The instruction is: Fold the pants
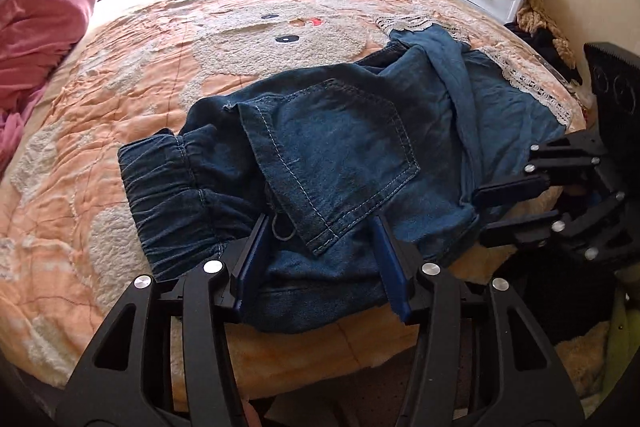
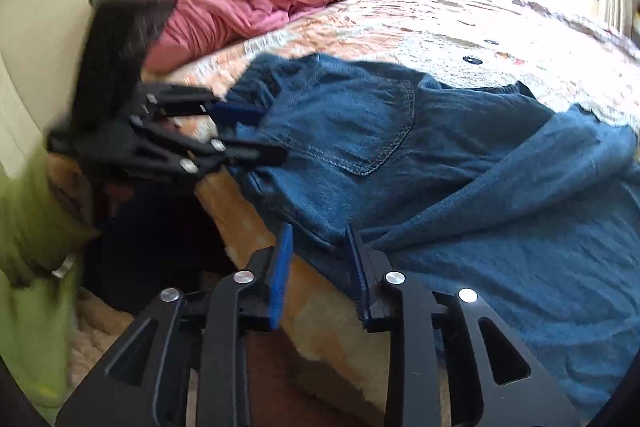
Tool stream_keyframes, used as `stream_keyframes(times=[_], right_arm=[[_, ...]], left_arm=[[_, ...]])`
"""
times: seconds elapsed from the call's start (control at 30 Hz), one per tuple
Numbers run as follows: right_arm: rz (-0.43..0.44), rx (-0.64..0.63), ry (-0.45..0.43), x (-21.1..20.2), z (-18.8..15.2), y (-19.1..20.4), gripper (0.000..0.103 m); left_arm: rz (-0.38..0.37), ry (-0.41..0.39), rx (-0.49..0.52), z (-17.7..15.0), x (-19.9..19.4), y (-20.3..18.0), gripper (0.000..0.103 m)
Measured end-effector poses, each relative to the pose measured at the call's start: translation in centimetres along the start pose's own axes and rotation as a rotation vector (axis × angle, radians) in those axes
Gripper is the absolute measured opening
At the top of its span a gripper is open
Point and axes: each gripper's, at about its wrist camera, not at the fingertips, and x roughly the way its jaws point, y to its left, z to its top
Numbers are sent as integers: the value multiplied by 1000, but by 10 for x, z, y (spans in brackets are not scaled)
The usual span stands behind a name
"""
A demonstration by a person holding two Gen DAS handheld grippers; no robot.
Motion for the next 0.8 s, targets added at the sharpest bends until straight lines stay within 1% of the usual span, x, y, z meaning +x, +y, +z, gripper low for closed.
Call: stream_keyframes(times=[0.03, 0.1, 0.17, 0.27, 0.37, 0.47, 0.5, 0.57, 0.67, 0.73, 0.8], right_arm=[[0, 23, -32, -10, 2, -2, 28], [-37, 47, -87, -24, 5, -1, 36], [-86, 52, -120, -30, 14, -2, 37], [-170, 36, -89, -14, 29, -4, 37], [-227, 38, -36, 7, 35, -10, 37], [-264, 64, 40, 29, 24, -19, 38], [-271, 70, 55, 34, 20, -21, 38], [-270, 73, 33, 37, 17, -22, 38], [-259, 78, 25, 37, 15, -23, 38], [-232, 100, 6, 31, 14, -25, 39], [-180, 147, -50, 15, 13, -28, 40]], left_arm=[[0, -1, 4, 0, 1, -1, 44], [3, -6, 8, -1, 3, -1, 44], [6, -8, 19, -2, 4, -2, 44], [6, -12, 20, -3, 4, -2, 43], [2, -12, 12, -4, 3, -2, 43], [5, -12, 18, -5, 2, -3, 43], [2, -11, 17, -5, 3, -4, 43], [3, -11, 19, -5, 4, -4, 44], [10, -11, 23, -5, 6, -5, 44], [20, -11, 27, -4, 4, -7, 44], [26, -15, 20, -1, -1, -8, 44]])
